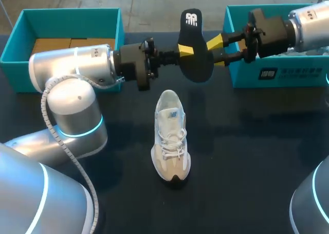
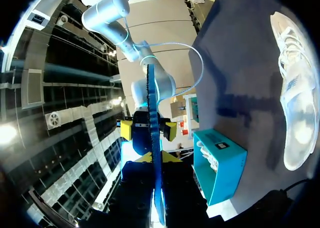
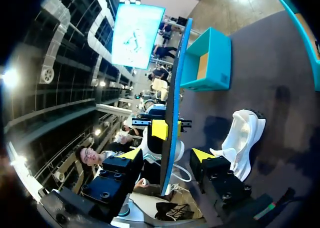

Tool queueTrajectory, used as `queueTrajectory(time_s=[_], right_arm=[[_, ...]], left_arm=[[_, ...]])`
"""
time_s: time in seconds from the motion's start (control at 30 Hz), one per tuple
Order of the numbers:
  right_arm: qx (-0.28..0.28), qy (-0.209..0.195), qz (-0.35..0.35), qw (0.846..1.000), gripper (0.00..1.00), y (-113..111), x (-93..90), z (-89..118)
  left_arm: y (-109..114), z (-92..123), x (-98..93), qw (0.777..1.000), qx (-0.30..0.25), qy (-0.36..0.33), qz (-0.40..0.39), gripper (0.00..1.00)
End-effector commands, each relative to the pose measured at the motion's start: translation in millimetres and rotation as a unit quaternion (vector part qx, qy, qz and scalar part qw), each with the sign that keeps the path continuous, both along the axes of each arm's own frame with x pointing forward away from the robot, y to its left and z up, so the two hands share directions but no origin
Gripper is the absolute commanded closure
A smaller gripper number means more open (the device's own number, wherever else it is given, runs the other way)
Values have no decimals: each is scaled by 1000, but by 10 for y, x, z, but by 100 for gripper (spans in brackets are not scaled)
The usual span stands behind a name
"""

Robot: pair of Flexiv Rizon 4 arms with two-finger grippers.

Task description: Take the shoe out of the shoebox, open the shoe tongue, remove and reinsert the insole, then place the shoe into the shoebox

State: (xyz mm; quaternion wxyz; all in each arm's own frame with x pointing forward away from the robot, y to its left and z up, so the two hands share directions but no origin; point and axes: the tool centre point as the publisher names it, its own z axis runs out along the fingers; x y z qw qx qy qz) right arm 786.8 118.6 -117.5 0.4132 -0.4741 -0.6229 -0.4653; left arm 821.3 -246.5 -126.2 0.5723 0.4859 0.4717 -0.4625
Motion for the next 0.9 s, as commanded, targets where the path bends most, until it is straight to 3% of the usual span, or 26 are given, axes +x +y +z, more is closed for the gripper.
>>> queueTrajectory(time_s=[0.03,0.43,0.6,0.9], right_arm=[[5,2,6,1000,54,57,58,-61],[20,3,12,1000,64,166,73,-129],[25,4,11,1000,76,174,56,-144],[29,3,9,1000,77,203,71,-162]], left_arm=[[-46,3,-11,1000,-6,-2,1,100],[-102,6,38,1000,-7,-4,8,100],[-115,4,62,1000,-8,-2,17,100],[-135,9,57,1000,-7,-1,11,100]])
